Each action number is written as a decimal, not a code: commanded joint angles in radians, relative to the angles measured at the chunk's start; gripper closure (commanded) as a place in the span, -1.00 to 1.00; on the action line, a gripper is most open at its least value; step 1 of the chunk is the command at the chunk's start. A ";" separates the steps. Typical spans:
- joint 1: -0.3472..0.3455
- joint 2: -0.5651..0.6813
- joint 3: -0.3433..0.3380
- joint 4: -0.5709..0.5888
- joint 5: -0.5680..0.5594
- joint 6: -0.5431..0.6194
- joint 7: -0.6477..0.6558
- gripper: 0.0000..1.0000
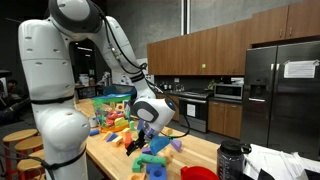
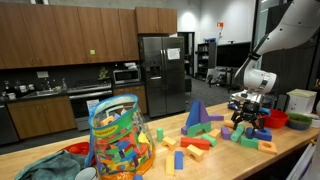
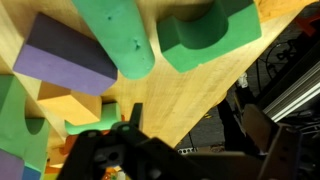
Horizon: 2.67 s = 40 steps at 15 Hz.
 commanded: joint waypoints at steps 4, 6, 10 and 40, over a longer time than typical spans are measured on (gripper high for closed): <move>-0.012 -0.039 0.006 -0.015 0.043 0.027 -0.069 -1.00; -0.014 -0.052 0.003 -0.016 0.054 0.025 -0.084 -1.00; -0.014 -0.065 0.002 -0.016 0.062 0.020 -0.100 -1.00; -0.008 -0.039 0.008 0.000 0.045 0.010 -0.080 -1.00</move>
